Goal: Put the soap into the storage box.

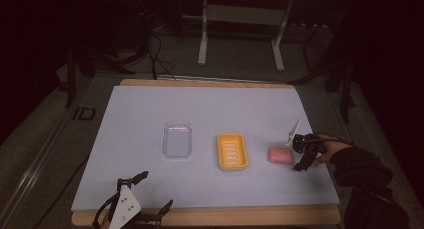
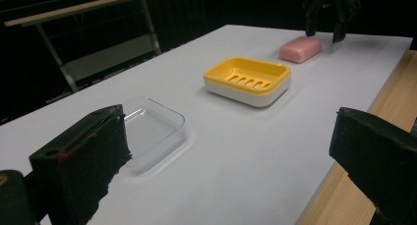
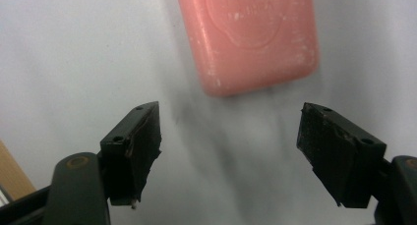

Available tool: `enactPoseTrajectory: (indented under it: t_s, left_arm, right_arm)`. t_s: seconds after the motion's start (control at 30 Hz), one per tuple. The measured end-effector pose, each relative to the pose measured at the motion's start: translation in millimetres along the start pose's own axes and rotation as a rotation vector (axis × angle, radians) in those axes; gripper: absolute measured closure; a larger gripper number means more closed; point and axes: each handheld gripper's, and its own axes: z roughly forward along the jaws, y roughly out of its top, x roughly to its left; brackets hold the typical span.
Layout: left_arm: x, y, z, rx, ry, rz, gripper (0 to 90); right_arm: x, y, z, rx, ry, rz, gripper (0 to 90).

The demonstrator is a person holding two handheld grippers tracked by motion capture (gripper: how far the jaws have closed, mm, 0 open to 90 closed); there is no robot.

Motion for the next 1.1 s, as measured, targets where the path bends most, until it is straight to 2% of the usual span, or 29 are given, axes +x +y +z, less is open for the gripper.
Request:
enactPoseTrajectory:
  t_s: [0.03,0.13,0.27,0.4,0.6,0.77,0.9,1.1]
  left_arm:
    - [0.1,-0.1,0.0,0.0,0.0,-0.001,1.9]
    - [0.2,-0.2,0.2,0.001,0.002,-0.003,1.9]
    - [0.5,-0.5,0.2,0.004,0.003,-0.003,1.9]
    - [0.7,-0.6,0.3,0.006,0.003,-0.005,1.9]
    - [0.4,-0.8,0.1,0.006,0.003,-0.005,1.9]
    - [0.6,-0.8,0.0,0.008,0.002,-0.006,1.9]
    - [0.5,-0.8,-0.3,0.007,0.002,-0.007,1.9]
    - [0.2,-0.8,-0.4,0.004,0.001,-0.007,1.9]
  right_arm:
    - [-0.9,1.3,1.1,0.0,-0.012,-0.003,24.3]
    - [-4.7,5.9,3.2,0.01,-0.009,0.003,24.3]
    - [-8.0,11.8,6.2,0.018,-0.025,-0.015,22.1]
    - [-10.0,18.3,7.0,0.011,-0.018,-0.03,22.3]
    - [-8.0,31.7,7.4,-0.043,-0.011,-0.107,26.1]
    - [-4.8,43.5,8.9,-0.04,-0.009,-0.164,27.5]
    - [-5.2,48.2,10.5,-0.038,-0.003,-0.177,27.9]
    - [-5.4,50.9,17.3,-0.002,0.019,-0.194,32.4]
